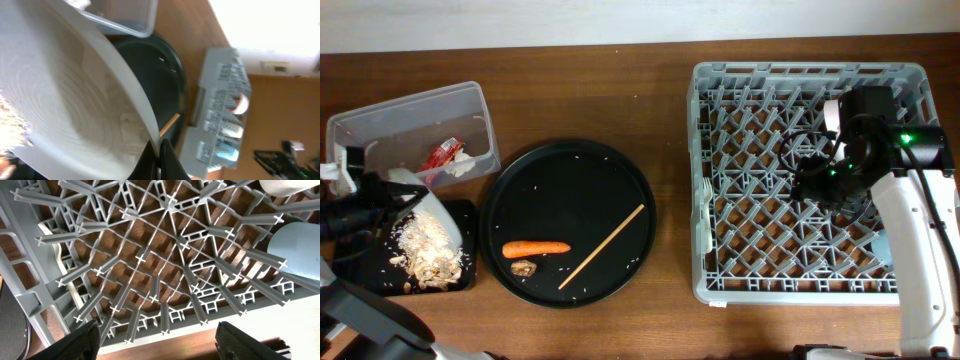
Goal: Sort waste into correct bins and load items into the dishwasher rack
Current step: 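Tilt the plate over the black rectangular tray to dump rice and shells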
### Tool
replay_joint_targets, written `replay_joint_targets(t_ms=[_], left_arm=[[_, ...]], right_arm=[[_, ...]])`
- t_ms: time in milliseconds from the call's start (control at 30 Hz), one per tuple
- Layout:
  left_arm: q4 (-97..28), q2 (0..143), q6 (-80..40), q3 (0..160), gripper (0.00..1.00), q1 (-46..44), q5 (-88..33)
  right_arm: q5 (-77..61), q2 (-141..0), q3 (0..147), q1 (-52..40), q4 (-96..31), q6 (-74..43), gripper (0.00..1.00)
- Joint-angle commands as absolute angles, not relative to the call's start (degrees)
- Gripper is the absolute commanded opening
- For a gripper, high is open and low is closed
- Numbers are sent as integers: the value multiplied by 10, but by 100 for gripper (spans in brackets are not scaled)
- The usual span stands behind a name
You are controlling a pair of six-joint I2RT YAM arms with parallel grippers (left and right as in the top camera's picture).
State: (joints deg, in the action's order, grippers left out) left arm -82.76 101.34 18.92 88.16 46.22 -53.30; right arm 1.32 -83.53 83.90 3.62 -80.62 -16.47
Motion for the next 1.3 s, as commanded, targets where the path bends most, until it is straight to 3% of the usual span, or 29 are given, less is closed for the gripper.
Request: replay_joint_targets(t_ms=[0,133,333,500,600,700,767,833,867,1133,1267], left_arm=[[-828,1003,248,880,0,469,-608],[-804,1004,179,880,0,479,-570],[-846,1008,230,880,0,490,-632],[-824,1013,162,880,0,492,-560],[-843,1013,239,880,0,493,-620],[-837,1013,183,880,0,493,-555],[-867,1013,306,880,0,493,-654],[-853,1015,221,880,0,494,-626],[-873,1014,289,880,0,494,-653],[-858,1019,225,880,0,511,-609],[-910,1018,335,880,0,493,-678]], right_arm=[[22,-834,845,38,-807,-165,77],[23,-834,845,38,-808,-163,77],[23,-834,845,38,-808,-163,77],[23,-834,845,38,-808,-163,77],[23,-834,845,38,-808,-163,77],[23,-834,845,38,-808,-163,77],[23,-834,845,38,-808,-163,77],[23,-834,845,38,-809,-163,77],[23,-834,845,38,-811,-163,77],[23,-834,845,38,-811,-163,77],[22,-834,845,38,-811,-163,77]])
